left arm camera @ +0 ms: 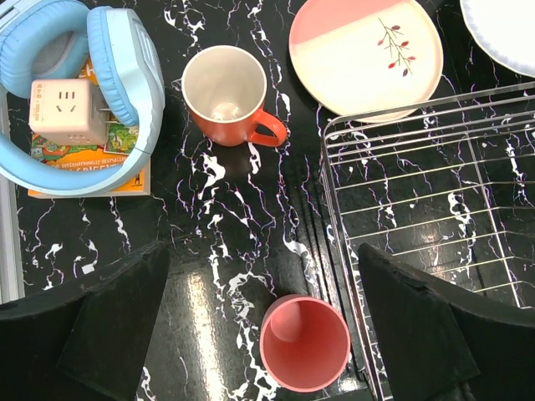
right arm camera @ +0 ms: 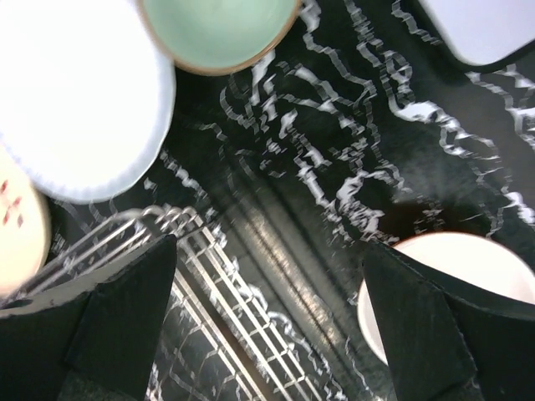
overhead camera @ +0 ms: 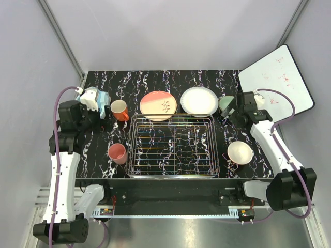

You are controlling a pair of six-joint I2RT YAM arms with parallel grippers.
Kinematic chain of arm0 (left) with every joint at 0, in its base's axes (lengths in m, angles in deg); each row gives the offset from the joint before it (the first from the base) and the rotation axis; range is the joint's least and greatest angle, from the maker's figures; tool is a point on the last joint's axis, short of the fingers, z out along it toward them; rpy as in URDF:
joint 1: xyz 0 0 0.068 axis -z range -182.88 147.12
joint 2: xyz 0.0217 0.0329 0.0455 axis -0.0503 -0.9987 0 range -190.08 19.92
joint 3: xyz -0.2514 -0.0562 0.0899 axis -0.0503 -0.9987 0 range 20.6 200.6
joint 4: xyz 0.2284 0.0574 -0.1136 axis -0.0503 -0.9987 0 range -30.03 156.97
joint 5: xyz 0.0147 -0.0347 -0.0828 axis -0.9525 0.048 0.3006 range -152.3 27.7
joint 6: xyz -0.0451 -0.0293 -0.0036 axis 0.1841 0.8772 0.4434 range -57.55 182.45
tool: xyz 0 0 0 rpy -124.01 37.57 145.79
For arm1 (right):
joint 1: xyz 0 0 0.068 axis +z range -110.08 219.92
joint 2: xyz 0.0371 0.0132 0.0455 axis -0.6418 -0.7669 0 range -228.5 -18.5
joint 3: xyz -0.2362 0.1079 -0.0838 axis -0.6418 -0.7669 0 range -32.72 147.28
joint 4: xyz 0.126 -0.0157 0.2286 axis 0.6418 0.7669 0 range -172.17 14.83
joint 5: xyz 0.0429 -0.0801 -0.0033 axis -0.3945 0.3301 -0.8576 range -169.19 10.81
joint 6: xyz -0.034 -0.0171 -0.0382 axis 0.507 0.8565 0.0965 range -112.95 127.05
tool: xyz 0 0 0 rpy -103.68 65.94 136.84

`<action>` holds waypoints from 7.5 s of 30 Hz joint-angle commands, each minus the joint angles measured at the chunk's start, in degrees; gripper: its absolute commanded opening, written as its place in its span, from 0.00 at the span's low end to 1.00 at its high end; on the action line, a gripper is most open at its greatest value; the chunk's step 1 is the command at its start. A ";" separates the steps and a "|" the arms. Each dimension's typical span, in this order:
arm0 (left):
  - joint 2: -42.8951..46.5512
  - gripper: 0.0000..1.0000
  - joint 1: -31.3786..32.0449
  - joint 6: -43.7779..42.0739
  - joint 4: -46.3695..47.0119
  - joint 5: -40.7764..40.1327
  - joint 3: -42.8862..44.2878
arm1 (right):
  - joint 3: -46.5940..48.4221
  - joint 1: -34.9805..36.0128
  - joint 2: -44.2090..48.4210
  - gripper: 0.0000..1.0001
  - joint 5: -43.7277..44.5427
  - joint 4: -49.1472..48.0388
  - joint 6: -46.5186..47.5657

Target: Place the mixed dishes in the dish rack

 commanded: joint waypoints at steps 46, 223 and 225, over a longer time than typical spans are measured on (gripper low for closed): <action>4.85 0.99 -0.31 -1.15 2.46 0.20 -6.43 | 8.77 -10.01 -34.27 0.28 6.35 -23.26 -3.25; -4.29 0.99 7.68 -10.56 8.17 1.08 -10.12 | -8.64 9.77 2.14 0.68 22.35 21.48 -32.61; -4.29 0.99 7.68 -10.73 8.17 0.82 -10.74 | -7.85 8.98 0.63 0.68 21.56 19.90 -31.38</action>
